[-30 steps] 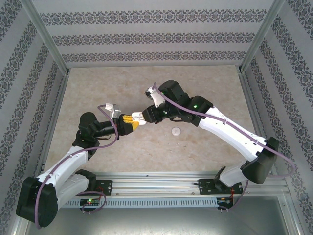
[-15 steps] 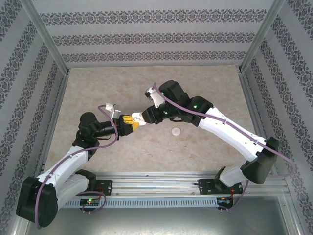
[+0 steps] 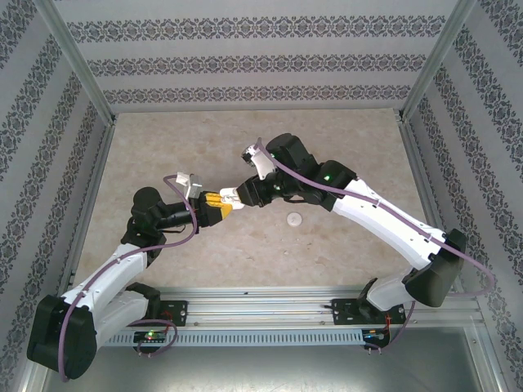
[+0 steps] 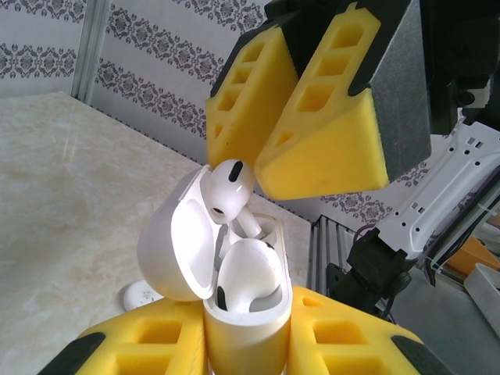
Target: Insert the wireless bluetooth earbuds into the charging case
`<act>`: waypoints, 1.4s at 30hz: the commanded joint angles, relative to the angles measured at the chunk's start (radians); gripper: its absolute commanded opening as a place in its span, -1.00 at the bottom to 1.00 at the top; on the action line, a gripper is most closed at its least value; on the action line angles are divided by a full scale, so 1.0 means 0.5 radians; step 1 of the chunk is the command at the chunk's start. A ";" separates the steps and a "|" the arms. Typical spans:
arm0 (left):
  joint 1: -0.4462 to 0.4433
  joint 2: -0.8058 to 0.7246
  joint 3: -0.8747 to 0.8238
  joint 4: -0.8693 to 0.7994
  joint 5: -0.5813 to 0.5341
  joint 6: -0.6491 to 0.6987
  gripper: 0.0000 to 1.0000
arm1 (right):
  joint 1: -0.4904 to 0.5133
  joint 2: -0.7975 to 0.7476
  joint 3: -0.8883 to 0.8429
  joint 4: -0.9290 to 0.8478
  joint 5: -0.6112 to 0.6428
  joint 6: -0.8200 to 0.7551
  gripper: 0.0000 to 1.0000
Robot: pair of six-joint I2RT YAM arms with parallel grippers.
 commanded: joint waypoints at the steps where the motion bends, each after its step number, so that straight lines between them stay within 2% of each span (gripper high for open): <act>1: -0.017 0.017 0.040 0.191 0.006 0.029 -0.65 | 0.097 -0.035 -0.009 0.201 -0.474 0.005 -0.45; 14: -0.016 0.045 0.043 0.221 0.023 0.047 -0.63 | 0.097 -0.063 -0.004 0.139 -0.367 0.021 -0.45; 26: -0.018 0.029 0.071 0.122 0.058 0.091 -0.63 | 0.088 -0.195 0.026 0.086 0.020 0.025 -0.36; 31: -0.016 0.010 0.090 0.054 0.091 0.112 -0.63 | 0.058 -0.214 -0.011 0.052 0.117 0.007 -0.17; 42: -0.018 -0.021 0.123 -0.094 0.149 0.176 -0.63 | 0.055 -0.084 0.046 -0.042 0.117 -0.102 0.22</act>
